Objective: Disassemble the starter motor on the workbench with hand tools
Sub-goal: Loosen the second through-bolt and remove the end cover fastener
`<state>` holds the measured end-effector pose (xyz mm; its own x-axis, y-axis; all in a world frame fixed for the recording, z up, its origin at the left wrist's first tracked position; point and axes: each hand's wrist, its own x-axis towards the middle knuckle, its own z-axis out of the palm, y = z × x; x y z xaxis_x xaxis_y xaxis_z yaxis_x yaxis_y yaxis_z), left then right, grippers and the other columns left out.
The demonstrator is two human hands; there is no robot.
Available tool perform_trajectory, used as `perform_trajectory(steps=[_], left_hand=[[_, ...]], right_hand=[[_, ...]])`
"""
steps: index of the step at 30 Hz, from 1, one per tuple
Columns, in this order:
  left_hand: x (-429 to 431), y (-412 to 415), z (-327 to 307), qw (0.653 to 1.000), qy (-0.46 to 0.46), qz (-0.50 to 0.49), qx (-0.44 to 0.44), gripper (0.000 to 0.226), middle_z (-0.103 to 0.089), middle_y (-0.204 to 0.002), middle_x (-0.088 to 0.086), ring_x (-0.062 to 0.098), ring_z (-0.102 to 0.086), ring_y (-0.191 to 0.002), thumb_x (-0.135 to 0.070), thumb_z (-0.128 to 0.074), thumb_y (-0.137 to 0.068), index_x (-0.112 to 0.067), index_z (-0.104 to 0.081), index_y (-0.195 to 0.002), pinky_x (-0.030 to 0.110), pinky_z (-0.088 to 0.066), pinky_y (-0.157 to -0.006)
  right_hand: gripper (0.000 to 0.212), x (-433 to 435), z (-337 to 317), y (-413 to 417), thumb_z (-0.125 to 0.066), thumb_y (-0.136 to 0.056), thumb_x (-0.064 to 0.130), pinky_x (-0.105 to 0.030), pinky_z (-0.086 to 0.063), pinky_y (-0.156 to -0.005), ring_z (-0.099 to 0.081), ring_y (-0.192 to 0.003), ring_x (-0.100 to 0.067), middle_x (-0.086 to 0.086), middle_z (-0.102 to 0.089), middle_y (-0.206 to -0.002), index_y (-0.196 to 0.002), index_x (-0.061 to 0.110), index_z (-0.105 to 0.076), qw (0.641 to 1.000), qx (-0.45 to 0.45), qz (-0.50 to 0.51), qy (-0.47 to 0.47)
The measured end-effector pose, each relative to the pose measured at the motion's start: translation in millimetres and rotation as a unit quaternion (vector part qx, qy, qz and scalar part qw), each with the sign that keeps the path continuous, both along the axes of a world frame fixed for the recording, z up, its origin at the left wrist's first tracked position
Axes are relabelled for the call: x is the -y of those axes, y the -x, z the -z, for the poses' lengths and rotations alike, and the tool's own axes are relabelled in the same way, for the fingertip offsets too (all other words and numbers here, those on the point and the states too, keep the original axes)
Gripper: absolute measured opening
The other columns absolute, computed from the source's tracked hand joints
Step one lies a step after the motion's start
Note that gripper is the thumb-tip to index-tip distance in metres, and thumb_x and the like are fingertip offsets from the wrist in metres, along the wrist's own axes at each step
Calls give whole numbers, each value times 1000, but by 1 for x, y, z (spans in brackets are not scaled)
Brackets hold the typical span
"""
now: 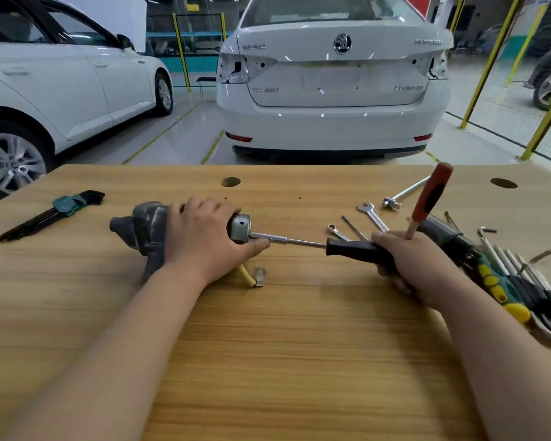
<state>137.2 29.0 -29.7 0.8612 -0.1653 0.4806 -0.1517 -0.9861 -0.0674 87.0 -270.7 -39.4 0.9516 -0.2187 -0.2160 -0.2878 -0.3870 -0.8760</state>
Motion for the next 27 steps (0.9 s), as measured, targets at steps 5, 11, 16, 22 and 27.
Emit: perform_trajectory(steps=[5,11,16,22,27], left_hand=[[-2,7,7,1000,11,-3,-5,86,-51,-131,-7,22,-33,-122,-88,-25,-60,-39,-47,-128,45,-12,-104],[0,9,14,997,71,-14,-28,77,-40,-138,-6,25,-15,-129,-81,-38,-66,-43,-39,-133,56,5,-110],[-4,10,12,996,82,13,-24,68,-41,-134,-4,22,-17,-127,-72,-46,-70,-44,-41,-131,52,7,-109],[-9,11,12,997,77,18,-25,68,-43,-133,-3,24,-21,-126,-70,-43,-66,-44,-45,-129,54,-1,-111],[-8,12,11,998,65,5,-25,78,-45,-132,-2,24,-23,-125,-83,-33,-60,-45,-45,-127,53,-5,-110]], right_hand=[[13,-6,-2,-1,-59,-98,29,-24,-46,-45,-56,-49,-12,-3,-69,-63,-103,22,-70,989,46,28,-134],[23,-8,0,1,-53,-92,-4,-21,-44,-42,-49,-47,-9,-2,-63,-65,-100,16,-61,928,77,49,-360],[15,-18,-3,1,-52,-95,1,-24,-43,-41,-50,-45,-13,-11,-58,-86,-95,13,-62,970,53,51,-232],[39,-15,-3,5,-48,-100,47,-24,-42,-37,-52,-39,-16,-9,-69,-64,-101,13,-68,994,6,25,-102],[50,-5,-5,9,-50,-97,53,-22,-33,-35,-40,-33,-15,-6,-57,-51,-74,11,-65,998,-38,-12,-46]])
